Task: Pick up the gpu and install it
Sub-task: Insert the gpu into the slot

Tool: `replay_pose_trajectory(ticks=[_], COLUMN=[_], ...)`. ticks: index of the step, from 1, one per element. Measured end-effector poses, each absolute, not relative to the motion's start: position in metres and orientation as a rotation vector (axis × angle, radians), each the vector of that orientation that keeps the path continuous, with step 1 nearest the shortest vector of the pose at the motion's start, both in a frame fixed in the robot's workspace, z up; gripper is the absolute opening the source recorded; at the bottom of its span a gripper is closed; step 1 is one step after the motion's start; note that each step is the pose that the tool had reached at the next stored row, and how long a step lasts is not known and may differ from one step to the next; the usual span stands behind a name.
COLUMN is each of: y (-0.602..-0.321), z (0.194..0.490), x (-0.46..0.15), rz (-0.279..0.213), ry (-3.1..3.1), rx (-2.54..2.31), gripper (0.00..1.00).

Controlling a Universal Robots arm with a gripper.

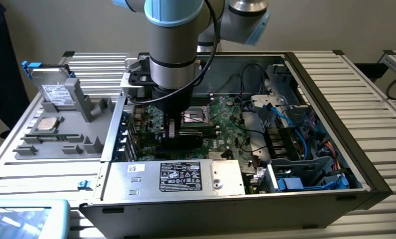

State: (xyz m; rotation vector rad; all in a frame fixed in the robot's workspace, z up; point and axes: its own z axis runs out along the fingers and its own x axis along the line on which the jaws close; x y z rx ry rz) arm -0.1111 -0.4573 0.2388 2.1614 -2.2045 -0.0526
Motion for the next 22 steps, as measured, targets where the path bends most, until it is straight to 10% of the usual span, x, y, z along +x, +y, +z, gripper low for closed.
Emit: replay_pose_trajectory(ticks=[22], y=[-0.4570], z=[0.2424], x=[-0.1111], rz=[-0.048], ry=[-2.207], rx=[2.163], gripper=[0.36])
